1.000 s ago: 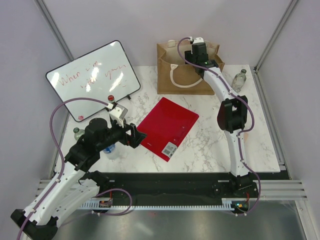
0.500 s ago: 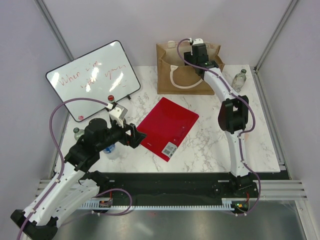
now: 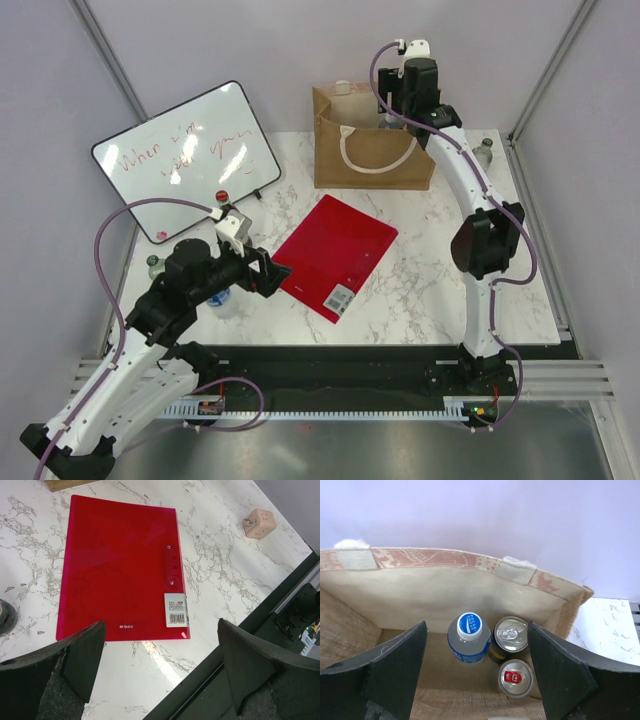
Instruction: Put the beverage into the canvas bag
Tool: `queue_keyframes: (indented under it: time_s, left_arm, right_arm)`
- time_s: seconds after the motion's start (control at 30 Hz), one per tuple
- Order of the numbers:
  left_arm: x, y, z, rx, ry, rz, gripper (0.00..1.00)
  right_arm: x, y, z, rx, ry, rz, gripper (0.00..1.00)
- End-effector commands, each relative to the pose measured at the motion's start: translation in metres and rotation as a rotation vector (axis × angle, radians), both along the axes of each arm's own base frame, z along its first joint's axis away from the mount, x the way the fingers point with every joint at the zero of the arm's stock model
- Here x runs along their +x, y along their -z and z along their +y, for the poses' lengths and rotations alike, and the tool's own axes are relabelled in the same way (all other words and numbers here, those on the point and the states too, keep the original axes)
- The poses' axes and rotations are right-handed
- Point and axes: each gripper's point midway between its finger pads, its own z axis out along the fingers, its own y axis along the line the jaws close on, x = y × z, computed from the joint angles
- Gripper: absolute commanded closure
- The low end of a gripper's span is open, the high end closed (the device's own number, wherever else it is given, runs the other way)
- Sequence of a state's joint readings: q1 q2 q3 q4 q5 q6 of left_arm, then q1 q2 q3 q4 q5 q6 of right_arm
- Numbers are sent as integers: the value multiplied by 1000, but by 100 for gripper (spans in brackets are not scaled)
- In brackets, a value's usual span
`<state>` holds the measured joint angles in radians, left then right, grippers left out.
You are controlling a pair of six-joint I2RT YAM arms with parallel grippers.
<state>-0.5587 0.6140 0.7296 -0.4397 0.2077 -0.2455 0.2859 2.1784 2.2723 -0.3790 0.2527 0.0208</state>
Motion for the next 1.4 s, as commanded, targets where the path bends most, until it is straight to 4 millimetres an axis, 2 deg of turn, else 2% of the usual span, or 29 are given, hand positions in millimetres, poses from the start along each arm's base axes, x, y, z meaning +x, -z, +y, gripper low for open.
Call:
queue_keyframes:
  time_s: [0.0,0.03,0.1,0.13,0.23,0.3,0.43,0.47,0.53,0.57,0.7,0.73,0.8,1.0,1.17,1.2,1.37]
  left_arm:
    - [2,-8,1,-5,-4,-37,0]
    - [2,-8,1,-3,-7,-36,0]
    - [2,-9,1,-5,-7,-38,0]
    - [2,-9,2,-6,-10,-41,0]
    - [1,-10,2,-10,-9,-44,0]
    - [1,-11,2,-11,-8,-45,0]
    - [1,-12,3,-11,-10,-49,0]
    - [1,-11,3,-11,-10,-49,0]
    - [0,-12,3,-13,-9,-52,0]
    - [0,-11,2,-11,-7,-49,0]
    - [0,-12,2,-13,-6,-51,0]
    - [0,-12,2,-14,-4,-51,0]
    - [0,-12,2,-13,-6,-51,0]
    - [0,-11,1,-12,0,-45,0]
    - [1,-10,1,-10,0,-42,0]
    - [0,-10,0,-10,1,-42,0]
    - [1,-9,1,-7,-3,-39,0]
  right_arm:
    - [-32,-91,-10,52,9,-146,12]
    - [-46,-114,-14,69,15,-179,12]
    - [-57,-121,-22,80,38,-184,12]
    - [-70,-136,-29,85,61,-205,12]
    - [-89,-131,-54,61,155,-172,12]
    - [-95,-127,-81,83,231,-141,12]
    - [-101,-92,-135,176,313,-6,12]
    - [-102,-85,-158,186,361,10,12]
    - [-102,-68,-175,194,400,51,12]
    - [-103,-62,-191,192,431,66,12]
    - [-97,-24,-204,169,435,171,10]
    - [-94,-7,-205,169,431,212,10]
    - [-91,14,-213,172,448,255,2]
    - [-78,73,-223,171,418,378,2]
    - [-70,104,-230,163,407,435,2]
    - [-68,115,-230,161,406,457,2]
    - [-50,134,-232,153,363,460,2]
